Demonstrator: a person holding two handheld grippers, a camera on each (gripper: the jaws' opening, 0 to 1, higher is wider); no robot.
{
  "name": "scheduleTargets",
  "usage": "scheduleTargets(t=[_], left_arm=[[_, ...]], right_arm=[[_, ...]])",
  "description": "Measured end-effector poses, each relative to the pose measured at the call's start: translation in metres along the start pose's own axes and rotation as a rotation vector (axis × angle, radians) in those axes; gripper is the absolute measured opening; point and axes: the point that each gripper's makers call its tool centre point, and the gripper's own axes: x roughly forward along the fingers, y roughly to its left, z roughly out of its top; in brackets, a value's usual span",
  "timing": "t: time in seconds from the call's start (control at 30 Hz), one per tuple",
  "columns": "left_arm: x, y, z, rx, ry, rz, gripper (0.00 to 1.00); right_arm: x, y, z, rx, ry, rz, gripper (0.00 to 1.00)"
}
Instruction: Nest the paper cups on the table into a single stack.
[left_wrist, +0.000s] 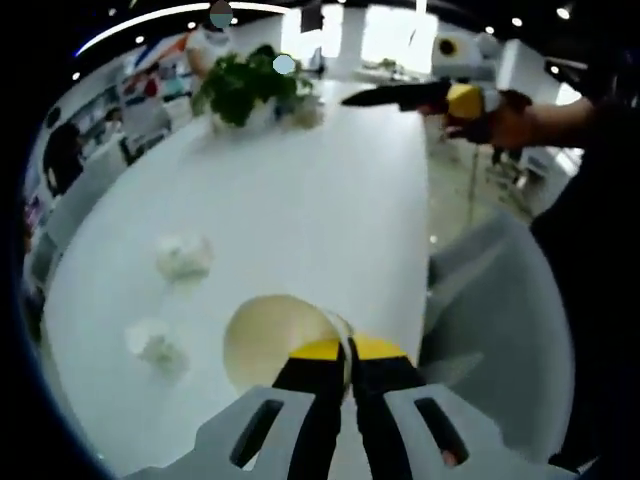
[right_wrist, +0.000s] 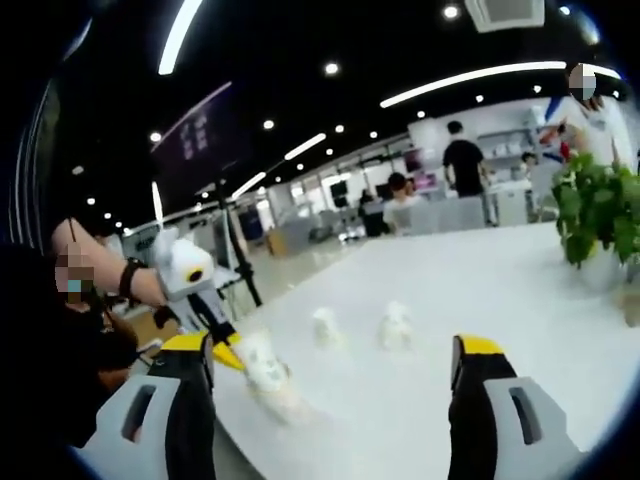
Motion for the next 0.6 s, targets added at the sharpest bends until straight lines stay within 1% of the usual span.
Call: scheduleTargets(t=[0.07,0.2,0.33,0.4,0.53,0.6], left_arm=[[0.003,0.001,-0.002,0.009,0.017,0.000,0.00],[0.004,0.004,-0.002,0.003,0.025,0.005,0.00],[0.009,0.002,-0.007,0.025,0.066,-0.007,0.00],[0.012,0.001,-0.010,0.050,0.086,-0.013,0.00],[0.017,0.001,-0.012,0.024,0.098,-0.023,0.00],[0.017,0.001,-0.012,0.025,0.102,-0.026,0.00]], right_arm=[[-0.002,-0.003,-0.002,0.007,0.001,-0.003,0.97],[-0.006,-0.008,-0.004,0.013,0.002,-0.017,0.97],[-0.010,-0.013,-0.004,0.019,-0.004,-0.031,0.97],[-0.011,-0.014,-0.005,0.023,-0.004,-0.035,0.96],[-0.013,-0.017,-0.007,0.036,-0.006,-0.042,0.96],[-0.014,-0.020,-0.008,0.038,-0.005,-0.051,0.96]])
